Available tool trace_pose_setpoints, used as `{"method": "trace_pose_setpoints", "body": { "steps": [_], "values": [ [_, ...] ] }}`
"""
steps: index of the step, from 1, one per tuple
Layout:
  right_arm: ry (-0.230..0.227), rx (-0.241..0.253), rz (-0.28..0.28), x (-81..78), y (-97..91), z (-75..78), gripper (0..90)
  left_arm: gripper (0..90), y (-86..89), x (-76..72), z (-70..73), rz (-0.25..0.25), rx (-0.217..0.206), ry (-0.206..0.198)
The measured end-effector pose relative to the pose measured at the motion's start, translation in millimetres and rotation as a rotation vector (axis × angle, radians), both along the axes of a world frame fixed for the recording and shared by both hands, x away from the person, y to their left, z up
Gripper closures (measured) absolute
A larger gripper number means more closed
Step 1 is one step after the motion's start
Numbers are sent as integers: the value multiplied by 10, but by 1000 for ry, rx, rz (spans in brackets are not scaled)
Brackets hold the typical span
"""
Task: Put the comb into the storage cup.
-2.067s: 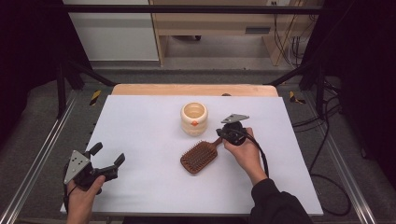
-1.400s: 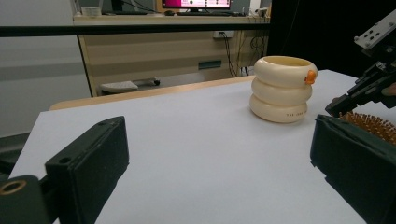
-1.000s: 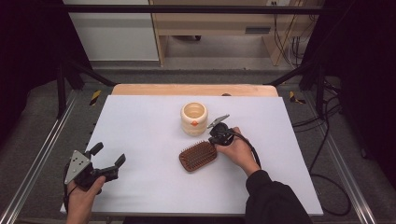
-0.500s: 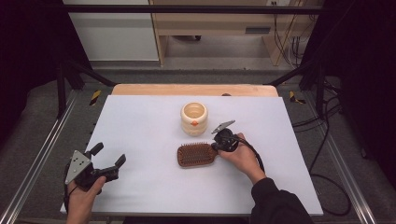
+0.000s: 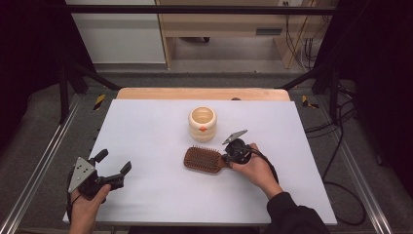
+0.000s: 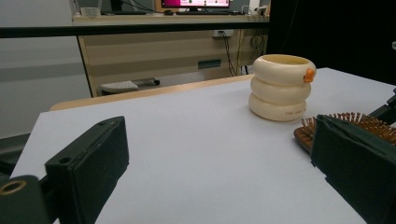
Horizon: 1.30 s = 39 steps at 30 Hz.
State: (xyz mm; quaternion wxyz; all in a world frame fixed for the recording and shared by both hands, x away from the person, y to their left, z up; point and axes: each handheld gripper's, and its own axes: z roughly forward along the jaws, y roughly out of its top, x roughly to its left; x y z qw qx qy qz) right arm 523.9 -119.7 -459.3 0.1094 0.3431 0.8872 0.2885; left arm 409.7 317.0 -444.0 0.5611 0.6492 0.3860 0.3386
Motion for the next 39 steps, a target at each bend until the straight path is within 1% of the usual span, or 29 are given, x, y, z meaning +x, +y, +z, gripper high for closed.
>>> {"method": "trace_pose_setpoints", "body": {
  "steps": [4,13,20,24,30,34,36,39],
  "values": [
    [10,4,-3,-17,-18,-7,900,45,7,-5,4,7,-7,-4],
    [25,6,-2,-80,-34,-5,900,44,4,-4,4,4,-3,-3],
    [32,22,0,-117,-51,-12,900,44,5,-4,4,4,-3,-3],
    [45,27,-6,-139,-54,-7,900,44,4,-4,4,4,-2,-2],
    [57,36,6,-191,-35,10,900,44,-6,-10,3,6,-2,-3],
    [44,37,16,-227,-17,35,900,44,-8,-13,2,9,-1,-4],
    [37,49,19,-245,-12,64,900,44,-4,-17,3,11,0,-5],
    [25,48,26,-279,-3,115,900,44,4,-18,3,14,-2,-6]
  ]
}}
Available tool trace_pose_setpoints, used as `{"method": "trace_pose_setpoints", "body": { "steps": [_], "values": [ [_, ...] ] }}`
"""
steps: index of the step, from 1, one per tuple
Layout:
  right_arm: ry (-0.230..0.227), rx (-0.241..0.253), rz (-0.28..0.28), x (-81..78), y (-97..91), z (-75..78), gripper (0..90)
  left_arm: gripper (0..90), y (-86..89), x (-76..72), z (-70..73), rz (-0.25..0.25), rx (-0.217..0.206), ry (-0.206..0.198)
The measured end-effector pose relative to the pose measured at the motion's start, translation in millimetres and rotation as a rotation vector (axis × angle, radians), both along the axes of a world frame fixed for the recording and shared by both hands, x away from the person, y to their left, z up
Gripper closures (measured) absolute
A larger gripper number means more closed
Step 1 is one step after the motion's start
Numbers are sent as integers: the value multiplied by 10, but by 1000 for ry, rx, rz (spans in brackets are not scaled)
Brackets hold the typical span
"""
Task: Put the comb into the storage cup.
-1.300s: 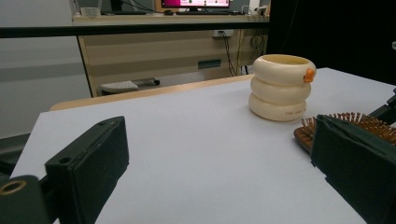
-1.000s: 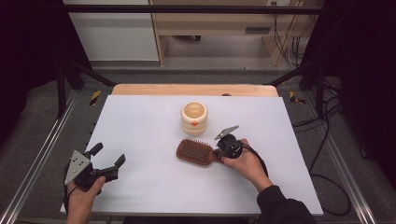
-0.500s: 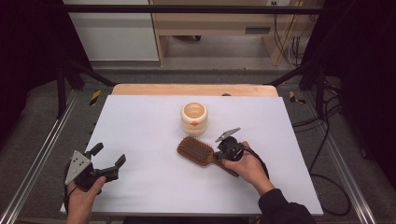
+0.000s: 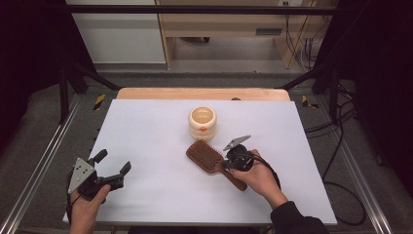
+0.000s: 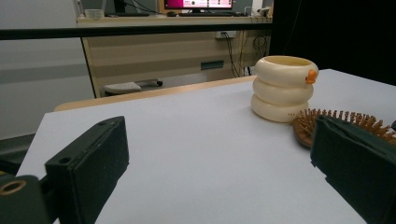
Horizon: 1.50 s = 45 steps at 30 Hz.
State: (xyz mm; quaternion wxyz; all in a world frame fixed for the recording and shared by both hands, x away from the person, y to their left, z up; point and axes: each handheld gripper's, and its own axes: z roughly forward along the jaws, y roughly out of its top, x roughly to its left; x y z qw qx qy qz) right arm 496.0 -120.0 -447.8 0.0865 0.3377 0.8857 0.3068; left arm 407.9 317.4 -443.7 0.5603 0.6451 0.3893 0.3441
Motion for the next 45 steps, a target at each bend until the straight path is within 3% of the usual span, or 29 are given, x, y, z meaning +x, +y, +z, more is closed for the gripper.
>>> {"method": "trace_pose_setpoints", "body": {
  "steps": [5,8,17,21,25,33,39,45],
  "values": [
    [-4,4,11,-55,24,58,897,45,10,1,3,1,-4,-3],
    [-2,10,14,-78,48,90,840,44,13,-1,3,3,-4,-3],
    [-19,8,10,-114,102,246,401,43,20,3,2,9,-4,-3],
    [-28,-29,-7,-126,139,227,225,40,29,-2,4,7,-6,-1],
    [10,-51,-17,-114,166,194,100,32,23,-3,3,3,-7,-2],
    [46,-85,-23,-121,180,102,154,26,30,-7,1,5,-8,-2],
    [65,-126,-17,-132,182,22,294,26,21,-2,0,0,-5,-3],
    [88,-130,-36,-100,139,-8,423,26,22,-2,1,0,-3,-3]
  ]
}}
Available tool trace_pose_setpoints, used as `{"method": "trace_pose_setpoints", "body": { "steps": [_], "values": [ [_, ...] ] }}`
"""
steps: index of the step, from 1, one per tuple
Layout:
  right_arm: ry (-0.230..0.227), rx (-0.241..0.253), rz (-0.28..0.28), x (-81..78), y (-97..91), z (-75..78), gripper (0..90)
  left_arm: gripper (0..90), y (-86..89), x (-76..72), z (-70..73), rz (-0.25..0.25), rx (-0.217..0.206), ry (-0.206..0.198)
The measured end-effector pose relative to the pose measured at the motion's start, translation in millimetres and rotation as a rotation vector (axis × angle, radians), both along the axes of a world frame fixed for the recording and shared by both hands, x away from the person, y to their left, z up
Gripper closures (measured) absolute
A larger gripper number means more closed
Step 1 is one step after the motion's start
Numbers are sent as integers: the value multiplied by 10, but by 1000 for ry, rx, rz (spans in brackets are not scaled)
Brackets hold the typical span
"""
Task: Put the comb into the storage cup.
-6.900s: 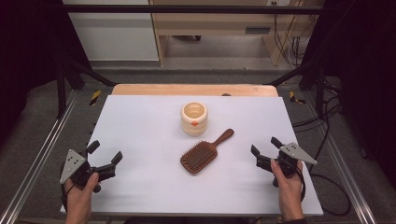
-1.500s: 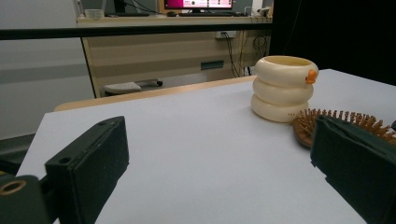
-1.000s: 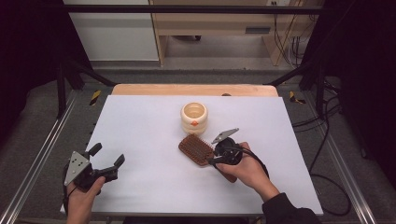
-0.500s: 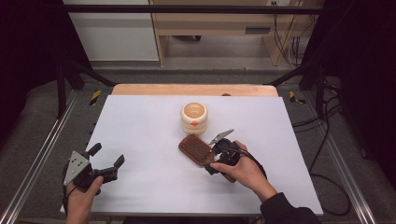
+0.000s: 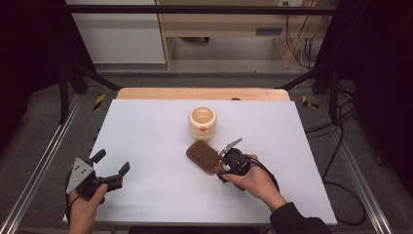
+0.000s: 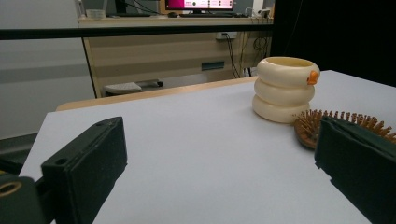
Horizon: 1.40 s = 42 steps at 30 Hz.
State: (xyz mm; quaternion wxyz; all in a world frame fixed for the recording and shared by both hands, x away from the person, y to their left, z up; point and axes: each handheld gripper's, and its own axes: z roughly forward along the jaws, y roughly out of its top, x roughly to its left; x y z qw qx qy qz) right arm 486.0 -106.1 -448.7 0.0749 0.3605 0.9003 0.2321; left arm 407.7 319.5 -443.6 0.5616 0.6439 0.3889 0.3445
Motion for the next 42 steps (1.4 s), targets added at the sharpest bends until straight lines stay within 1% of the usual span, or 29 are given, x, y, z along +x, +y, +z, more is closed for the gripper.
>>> {"method": "trace_pose_setpoints", "body": {
  "steps": [3,6,11,14,21,22,25,30,32,34,38,42],
  "values": [
    [13,-2,4,-2,13,-12,467,26,-6,0,-1,-1,3,-1],
    [20,-13,11,3,32,-23,506,26,-8,2,-1,-2,3,-1],
    [38,-36,5,16,57,-53,540,26,-7,0,1,-2,6,-2],
    [36,-39,2,26,63,-56,568,27,-9,2,1,-2,7,-2],
    [18,-78,2,16,93,-54,660,28,-17,1,2,-3,13,-3],
    [15,-85,10,11,101,-52,670,28,-19,1,2,-3,14,-3],
    [16,-95,8,0,126,-50,703,28,-23,0,2,-4,14,-4],
    [37,-97,-6,18,135,-46,715,29,-28,-2,5,-6,19,-4],
    [39,-98,-11,19,139,-45,719,29,-31,-2,5,-6,21,-4],
    [31,-100,1,12,142,-48,726,29,-36,-4,5,-8,23,-4],
    [35,-90,4,18,127,-48,729,29,-35,-9,9,-8,24,-8],
    [12,-87,21,-7,118,-47,729,29,-26,-9,10,-6,20,-6]
  ]
}}
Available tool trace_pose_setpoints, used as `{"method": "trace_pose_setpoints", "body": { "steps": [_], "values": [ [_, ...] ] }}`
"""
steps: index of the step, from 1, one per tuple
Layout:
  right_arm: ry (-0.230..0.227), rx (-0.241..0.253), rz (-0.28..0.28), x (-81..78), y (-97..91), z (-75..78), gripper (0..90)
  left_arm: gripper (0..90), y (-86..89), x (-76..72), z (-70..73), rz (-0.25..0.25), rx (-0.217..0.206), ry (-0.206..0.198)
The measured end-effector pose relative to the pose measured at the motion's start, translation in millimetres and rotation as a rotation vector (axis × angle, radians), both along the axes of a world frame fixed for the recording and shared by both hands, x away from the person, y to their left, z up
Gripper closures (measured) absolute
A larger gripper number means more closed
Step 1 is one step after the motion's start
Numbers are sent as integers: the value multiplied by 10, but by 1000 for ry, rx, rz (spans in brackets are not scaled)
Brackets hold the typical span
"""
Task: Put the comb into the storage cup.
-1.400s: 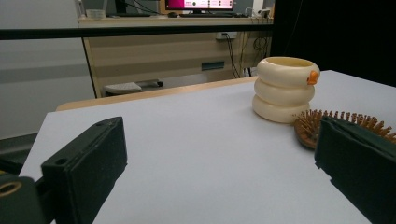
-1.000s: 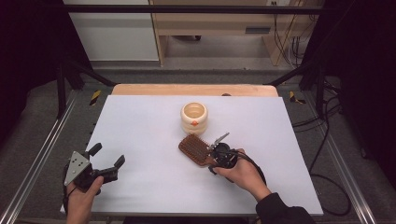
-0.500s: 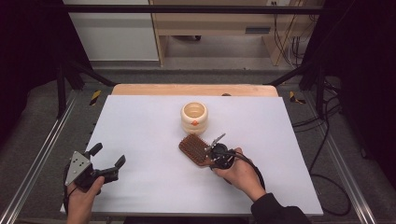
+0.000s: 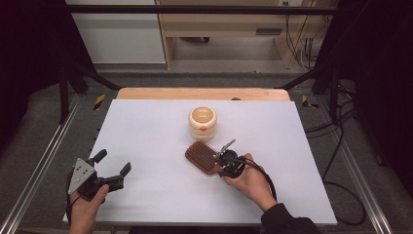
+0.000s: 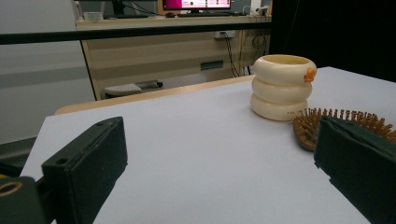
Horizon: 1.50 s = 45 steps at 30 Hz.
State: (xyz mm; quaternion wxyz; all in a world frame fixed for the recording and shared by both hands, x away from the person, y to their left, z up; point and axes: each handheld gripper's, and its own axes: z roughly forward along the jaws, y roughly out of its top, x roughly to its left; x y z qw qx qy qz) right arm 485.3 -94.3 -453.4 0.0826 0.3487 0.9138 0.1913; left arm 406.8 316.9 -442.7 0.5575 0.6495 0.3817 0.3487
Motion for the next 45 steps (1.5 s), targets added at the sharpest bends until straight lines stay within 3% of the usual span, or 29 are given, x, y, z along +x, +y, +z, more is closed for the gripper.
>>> {"method": "trace_pose_setpoints", "body": {
  "steps": [8,13,16,18,21,24,29,33,37,41,45],
  "values": [
    [-54,62,-8,-116,-71,6,729,31,-5,-20,28,3,-17,-4],
    [-127,144,-3,-233,-150,75,729,31,-48,-66,117,-12,-33,-5],
    [-176,200,-10,-289,-183,114,729,28,-130,-59,208,-43,-73,15],
    [-215,248,-6,-307,-204,129,729,29,-223,-45,288,-74,-76,19],
    [-259,283,-8,-316,-214,175,729,29,-361,0,376,-110,-90,34],
    [-303,327,-15,-321,-227,208,729,33,-532,68,458,-147,-127,41],
    [-351,381,-29,-314,-227,206,729,36,-832,170,520,-184,-106,51],
    [-382,434,-34,-313,-231,238,729,37,-1029,237,522,-222,-115,67],
    [-413,475,-28,-329,-232,271,729,38,-1212,301,510,-250,-149,96],
    [-443,496,-21,-358,-226,293,729,38,-1396,356,596,-276,-145,99],
    [-474,506,-12,-387,-216,310,729,38,-1500,450,684,-298,-203,124]
  ]
}}
